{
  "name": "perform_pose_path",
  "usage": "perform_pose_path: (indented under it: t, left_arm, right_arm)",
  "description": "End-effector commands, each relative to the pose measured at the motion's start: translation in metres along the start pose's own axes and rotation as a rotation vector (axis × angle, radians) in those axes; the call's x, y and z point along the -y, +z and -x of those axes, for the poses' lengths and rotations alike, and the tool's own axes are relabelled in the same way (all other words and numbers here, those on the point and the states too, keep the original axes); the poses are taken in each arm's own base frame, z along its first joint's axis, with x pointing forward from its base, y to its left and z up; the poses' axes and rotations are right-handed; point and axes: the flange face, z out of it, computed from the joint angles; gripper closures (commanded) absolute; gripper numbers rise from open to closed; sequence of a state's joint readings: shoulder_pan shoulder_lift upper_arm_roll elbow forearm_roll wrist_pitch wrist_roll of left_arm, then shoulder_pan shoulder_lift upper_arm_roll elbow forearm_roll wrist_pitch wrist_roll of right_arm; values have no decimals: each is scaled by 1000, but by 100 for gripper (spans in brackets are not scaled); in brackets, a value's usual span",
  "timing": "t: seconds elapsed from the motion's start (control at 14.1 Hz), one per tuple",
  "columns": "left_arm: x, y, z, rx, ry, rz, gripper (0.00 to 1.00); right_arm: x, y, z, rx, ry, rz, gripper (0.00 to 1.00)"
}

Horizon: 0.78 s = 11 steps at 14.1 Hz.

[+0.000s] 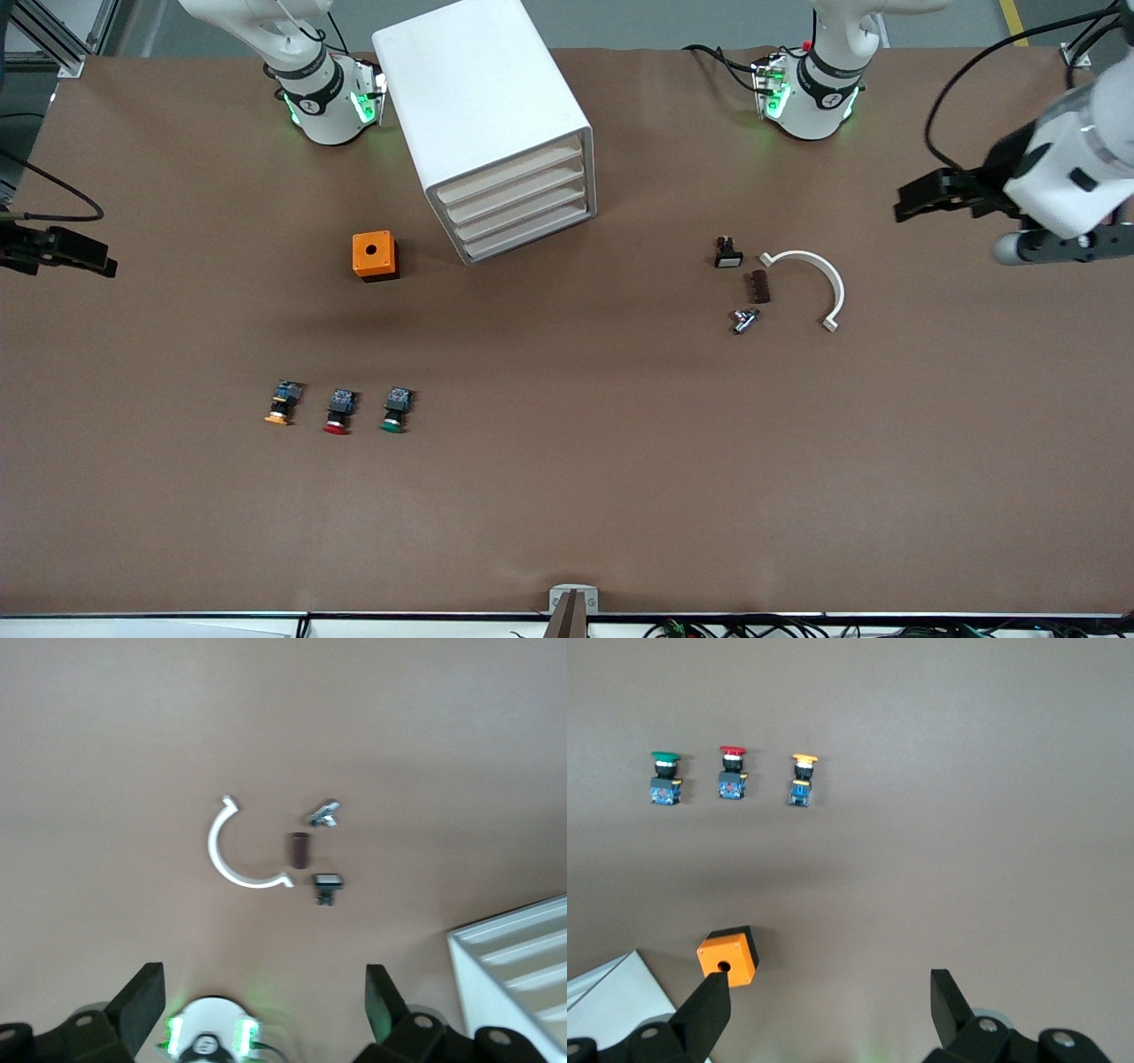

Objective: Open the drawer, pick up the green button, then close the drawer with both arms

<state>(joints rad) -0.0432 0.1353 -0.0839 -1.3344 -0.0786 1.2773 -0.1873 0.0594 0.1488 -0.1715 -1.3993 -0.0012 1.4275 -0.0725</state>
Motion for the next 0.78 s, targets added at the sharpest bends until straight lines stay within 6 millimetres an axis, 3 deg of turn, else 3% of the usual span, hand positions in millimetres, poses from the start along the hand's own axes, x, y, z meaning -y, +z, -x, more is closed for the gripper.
perform_pose_path:
  t: [0.0,0.36,0.71]
  left_arm:
    - [29,3,12,-13,51,-51,1]
    - [47,32,4,-183,24,-38,1]
    - [47,7,-10,-319,27,-34,1]
  right_arm:
    - [14,-16,16,11,-20,-6,0]
    - [6,-27,33,-7,-9,-20,0]
    - [9,-32,47,-35,-18,-26,0]
